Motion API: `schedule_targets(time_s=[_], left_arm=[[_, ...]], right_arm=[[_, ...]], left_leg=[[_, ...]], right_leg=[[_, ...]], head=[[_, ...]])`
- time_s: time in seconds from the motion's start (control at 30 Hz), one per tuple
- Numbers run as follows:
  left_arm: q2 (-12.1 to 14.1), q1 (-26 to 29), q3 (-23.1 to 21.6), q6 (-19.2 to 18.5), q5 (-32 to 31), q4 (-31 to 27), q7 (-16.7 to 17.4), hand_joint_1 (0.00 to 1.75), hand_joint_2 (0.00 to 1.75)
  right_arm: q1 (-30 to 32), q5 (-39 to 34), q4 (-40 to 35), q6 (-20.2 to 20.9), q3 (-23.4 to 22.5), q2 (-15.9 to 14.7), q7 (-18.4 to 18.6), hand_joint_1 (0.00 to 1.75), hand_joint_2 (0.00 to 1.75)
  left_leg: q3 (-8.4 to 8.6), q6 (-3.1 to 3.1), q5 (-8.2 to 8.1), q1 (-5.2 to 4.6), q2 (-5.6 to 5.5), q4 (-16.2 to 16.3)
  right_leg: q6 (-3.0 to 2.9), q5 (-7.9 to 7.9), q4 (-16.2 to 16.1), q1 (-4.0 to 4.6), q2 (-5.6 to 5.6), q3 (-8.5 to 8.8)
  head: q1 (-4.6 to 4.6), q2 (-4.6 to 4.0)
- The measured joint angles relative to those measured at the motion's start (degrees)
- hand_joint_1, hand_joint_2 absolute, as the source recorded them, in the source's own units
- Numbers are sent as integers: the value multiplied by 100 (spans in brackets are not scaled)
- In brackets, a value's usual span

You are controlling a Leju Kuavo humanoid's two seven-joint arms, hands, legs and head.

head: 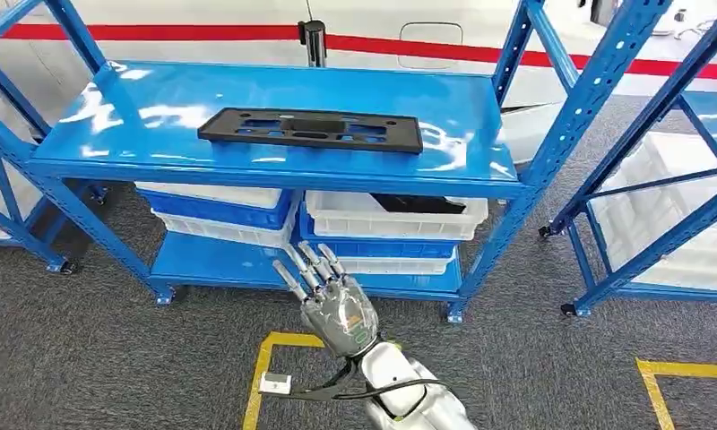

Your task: Take the parts from the cabinet and place them on the table.

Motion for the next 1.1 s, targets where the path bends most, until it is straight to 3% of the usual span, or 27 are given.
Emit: schedule_targets(time_s=[0.03, 0.1, 0.13, 0.17, 0.2, 0.27, 0.3, 0.33, 0.43, 0.5, 0.53, 0.57, 0.63, 0.67, 0.7, 0.77, 0.8, 0.83, 0.87, 0.93, 1.0, 1.03, 1.1], left_arm=[[0, -2, 2, 0, 0, 0, 0, 0, 0], [7, -3, 4, 0, -2, 0, 0, 0, 0], [7, -3, 7, 0, -2, 0, 0, 0, 0], [9, -2, 7, 2, -18, 0, 0, 0, 0], [9, 3, 7, 2, -28, 0, 0, 0, 0], [4, 2, 7, -2, -39, 0, 0, 0, 0], [0, 3, 7, -11, -53, 2, 0, 0, 0], [-11, -2, 7, -24, -70, 9, 0, 0, 0], [-9, -5, 7, -26, -77, 7, -2, 0, 0], [20, -12, 7, -26, -76, -4, -15, 0, 0], [4, -20, 7, -28, -79, -4, -20, 0, 0], [-4, -22, 4, -28, -81, -4, -20, 0, 0], [7, -20, 4, -28, -81, -4, -20, 0, 0], [11, -7, 4, -28, -81, -2, -17, 0, 0], [11, 2, 4, -28, -79, -2, -17, 0, 0], [15, 0, 4, -28, -81, -2, -18, 0, 0], [18, 1, 4, -28, -79, -2, -17, 0, 0], [17, 5, 4, -28, -81, 9, -15, 0, 0], [18, -8, 4, -28, -81, 11, -15, 0, 0], [20, -11, 4, -28, -79, 11, -15, 0, 0], [17, -3, 4, -28, -79, 13, -15, 0, 0], [13, -4, 4, -28, -81, 13, -15, 0, 0], [18, -7, 6, -26, -87, 13, -15, 0, 0]], right_arm=[[-15, 0, 0, -2, -2, 2, -2, 0, 175], [-5, -7, 2, -2, -9, -15, -2, 0, 175], [14, -7, 4, -2, -13, -31, -2, 0, 175], [30, -7, 7, -2, -20, -44, -2, 0, 175], [39, -7, 9, -2, -24, -52, -2, 0, 175], [36, 6, 9, -2, -31, -55, 9, 0, 175], [35, 26, 7, -2, -33, -55, 26, 0, 175], [38, 35, 9, -2, -37, -57, 46, 0, 175], [29, 37, 7, -4, -42, -52, 59, 0, 175], [25, 42, 0, -7, -48, -24, 59, 0, 175], [14, 50, 0, -7, -52, -11, 59, 0, 175], [-4, 48, 0, -7, -55, 7, 66, 0, 175], [6, 52, 2, -7, -57, 15, 66, 0, 175], [24, 52, 2, -7, -57, 13, 66, 0, 175], [37, 52, 2, -7, -57, 15, 66, 0, 175], [37, 52, 2, -7, -57, 15, 66, 0, 175], [34, 53, 2, -7, -57, 26, 66, 0, 175], [31, 52, 4, -7, -59, 31, 66, 0, 175], [18, 52, 2, -6, -61, 37, 66, 0, 175], [13, 52, 4, -7, -70, 41, 66, 0, 175], [17, 52, 2, -9, -74, 39, 66, 0, 175], [1, 55, 2, -9, -79, 39, 66, 0, 175], [-13, 72, 2, -11, -79, 37, 85, 0, 175]], left_leg=[[21, 42, -18, -18, -1, -9], [45, 105, -49, -51, 6, -5], [57, 136, -73, -70, 3, -2], [82, 144, -92, -88, -5, -2], [122, 150, -122, -108, -19, -2], [239, 145, -201, -146, -36, -2], [271, 136, -246, -143, -44, -6], [300, 101, -304, -195, -45, 11], [318, 9, -369, -122, -50, -17], [338, -70, -449, -111, -18, 65], [228, -106, -553, -102, -4, 316], [-3, -155, -717, -72, -3, 732], [-598, -246, -1004, 8, 6, 1644], [-784, -276, -970, 38, 12, 1829], [-829, -304, -760, 64, 15, 1714], [-567, -340, -127, 105, 23, 914], [-344, -353, 220, 124, 40, 342], [-227, -362, 164, 93, 40, 158], [-151, -263, 82, 56, 25, 88], [-175, -150, 42, 28, 30, 49], [-19, -57, 36, 45, 15, -19], [50, -23, 14, 30, 10, -33], [99, 50, -49, 14, 4, -33]], right_leg=[[-31, -127, 288, 12, -6, -149], [-113, -443, 1224, 10, -6, -681], [-118, -530, 1596, 12, -5, -914], [-101, -497, 1700, 20, -5, -1022], [-72, -351, 1524, 27, -5, -984], [-28, 127, 578, 59, -6, -575], [-62, 318, 81, 93, -12, -355], [-143, 322, -17, 118, -8, -269], [-214, 279, -58, 137, 2, -248], [-273, 281, -170, 43, 26, -106], [-341, 240, -190, 23, 12, -41], [-378, 203, -191, 21, 10, -1], [-371, 108, -190, 19, 10, 81], [-358, 68, -190, 14, 14, 128], [-338, 19, -189, 2, 24, 194], [-283, -86, -188, -36, 39, 349], [-243, -155, -190, -50, 39, 440], [-188, -215, -196, -2, 45, 446], [-131, -257, -206, 8, 50, 430], [-49, -236, -197, 31, 38, 562], [-8, -310, -149, 21, 29, 537], [-21, -368, 118, 18, 28, 431], [-56, -569, 1000, 17, 27, -102]], head=[[6, 0], [13, 0], [15, 0], [19, 0], [8, 0], [21, 0], [26, 0], [4, 0], [0, 0], [15, 0], [-25, 0], [-22, 0], [-16, 0], [-27, 0], [-20, 0], [-24, 0], [-27, 0], [-27, 0], [-59, 0], [-53, 2], [-46, 2], [-29, 0], [-18, 2]])
